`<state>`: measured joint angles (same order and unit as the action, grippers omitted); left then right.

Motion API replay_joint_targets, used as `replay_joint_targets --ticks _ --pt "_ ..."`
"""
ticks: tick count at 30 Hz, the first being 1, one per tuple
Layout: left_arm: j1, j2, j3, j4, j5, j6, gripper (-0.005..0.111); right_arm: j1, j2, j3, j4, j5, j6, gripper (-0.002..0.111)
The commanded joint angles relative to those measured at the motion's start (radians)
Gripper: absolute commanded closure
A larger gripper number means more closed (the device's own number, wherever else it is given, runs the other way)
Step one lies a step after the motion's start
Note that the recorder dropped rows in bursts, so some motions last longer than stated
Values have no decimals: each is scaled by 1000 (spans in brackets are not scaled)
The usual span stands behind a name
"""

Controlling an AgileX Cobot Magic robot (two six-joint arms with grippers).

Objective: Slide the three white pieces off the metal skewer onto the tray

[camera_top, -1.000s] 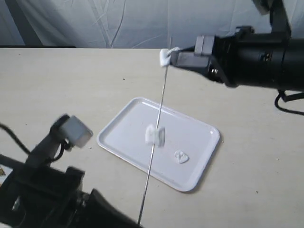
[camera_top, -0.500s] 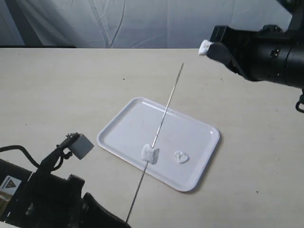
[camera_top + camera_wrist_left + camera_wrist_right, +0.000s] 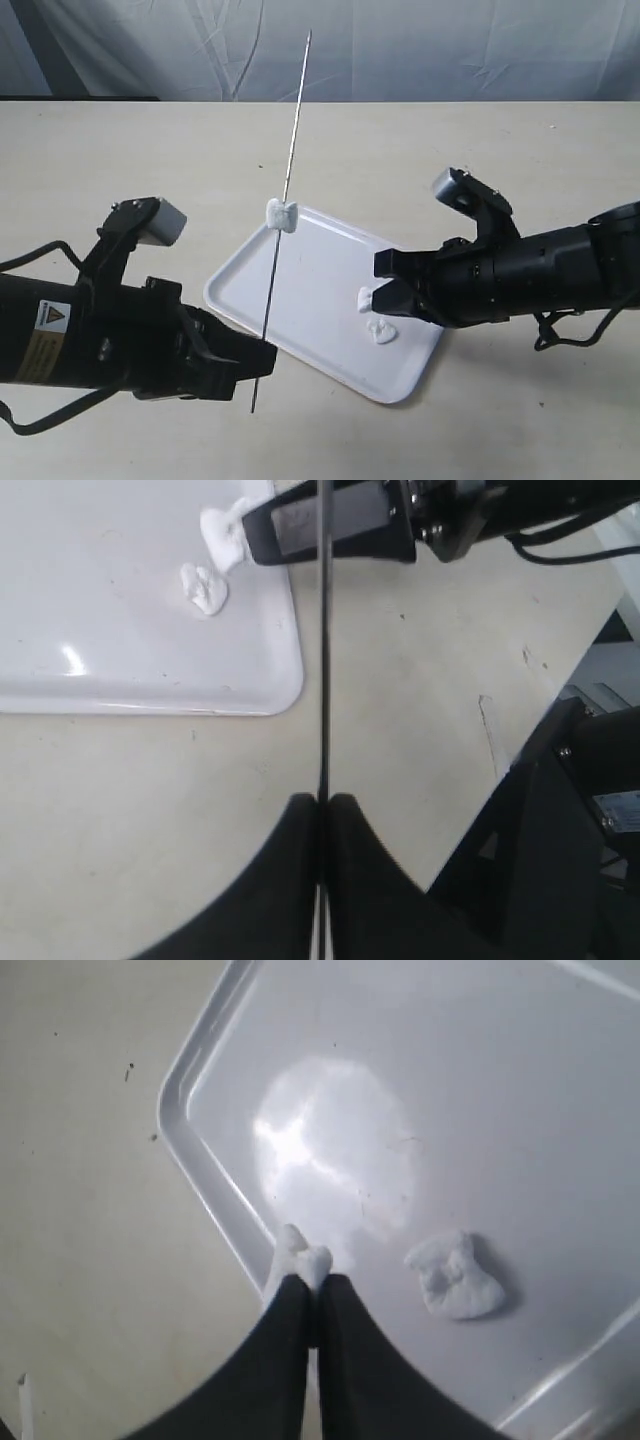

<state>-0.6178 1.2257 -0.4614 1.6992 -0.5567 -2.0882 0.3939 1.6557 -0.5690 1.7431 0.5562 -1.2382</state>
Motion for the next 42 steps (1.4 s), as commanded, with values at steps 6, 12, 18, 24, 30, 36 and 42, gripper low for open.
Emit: replay_joint_targets --ticks 6,12,18,24,30,36,42 --pt "-2 -5 -7 10 28 -3 107 -2 48 -26 1 31 -41 68" --pt "-2 -5 -7 45 86 -3 107 -2 32 -26 1 188 -74 69" --pt "40 -5 -33 45 -8 -3 107 -2 -82 -26 1 396 -193 69" --pt "139 -5 -48 45 -268 -2 107 -4 -228 -26 1 392 -223 69" --pt "220 -5 -48 45 -481 2 107 -4 -337 -26 1 413 -223 69" --pt "227 -5 -48 33 -571 5 107 -4 -374 -26 1 425 -223 69" --pt "227 -5 -48 28 -563 5 107 -4 -374 -26 1 447 -223 69"
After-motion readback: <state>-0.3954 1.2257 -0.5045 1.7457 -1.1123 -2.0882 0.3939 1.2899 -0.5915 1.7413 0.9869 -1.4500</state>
